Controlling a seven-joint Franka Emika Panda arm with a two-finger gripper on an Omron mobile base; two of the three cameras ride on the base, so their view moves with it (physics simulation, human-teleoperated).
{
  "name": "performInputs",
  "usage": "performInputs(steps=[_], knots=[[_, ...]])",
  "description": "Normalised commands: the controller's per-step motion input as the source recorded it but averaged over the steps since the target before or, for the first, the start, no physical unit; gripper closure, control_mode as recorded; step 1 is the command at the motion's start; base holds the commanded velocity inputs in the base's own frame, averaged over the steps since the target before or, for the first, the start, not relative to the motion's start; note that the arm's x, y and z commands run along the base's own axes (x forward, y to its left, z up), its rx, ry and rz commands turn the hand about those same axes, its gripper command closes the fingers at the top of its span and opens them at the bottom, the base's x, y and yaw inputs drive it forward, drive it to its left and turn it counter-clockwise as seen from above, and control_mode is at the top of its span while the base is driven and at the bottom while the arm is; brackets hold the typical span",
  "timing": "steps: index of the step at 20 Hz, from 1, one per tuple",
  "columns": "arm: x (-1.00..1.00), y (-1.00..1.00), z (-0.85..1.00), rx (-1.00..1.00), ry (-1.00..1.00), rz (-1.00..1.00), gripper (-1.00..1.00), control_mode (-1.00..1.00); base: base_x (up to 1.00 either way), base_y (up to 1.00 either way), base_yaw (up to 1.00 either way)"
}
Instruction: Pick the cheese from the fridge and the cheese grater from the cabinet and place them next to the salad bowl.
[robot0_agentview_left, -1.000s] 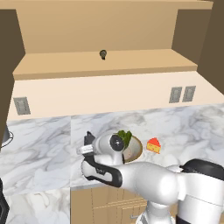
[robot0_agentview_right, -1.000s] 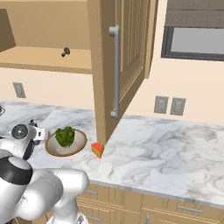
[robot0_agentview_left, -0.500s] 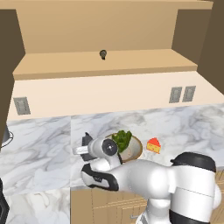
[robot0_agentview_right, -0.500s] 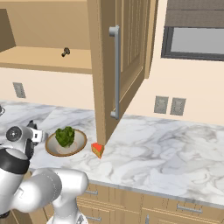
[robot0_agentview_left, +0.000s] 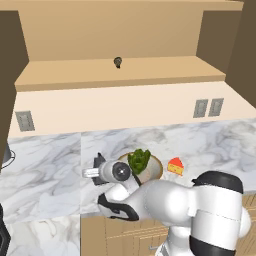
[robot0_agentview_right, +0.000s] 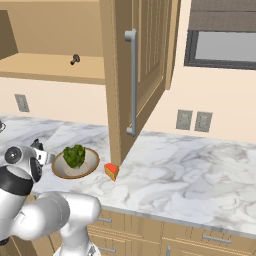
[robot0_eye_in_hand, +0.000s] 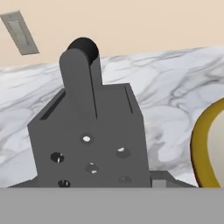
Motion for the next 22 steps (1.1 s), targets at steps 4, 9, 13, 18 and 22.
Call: performInputs(steps=[4,9,13,18,22], knots=[[0.06,0.00,-0.02,0.00,0.00,-0.02,1.00,-1.00,0.00,0.00,0.00],[0.09,0.00,-0.09,0.00,0.00,-0.01,1.00,-1.00,0.00,0.00,0.00],[0.14,0.00,-0.14,0.00,0.00,0.00,1.00,-1.00,0.00,0.00,0.00],[0.11,0.06,-0.22,0.00,0.00,0.00,1.00,-1.00,0.00,0.00,0.00],[0.09,0.02,-0.22,0.00,0.00,0.00,1.00,-1.00,0.00,0.00,0.00]])
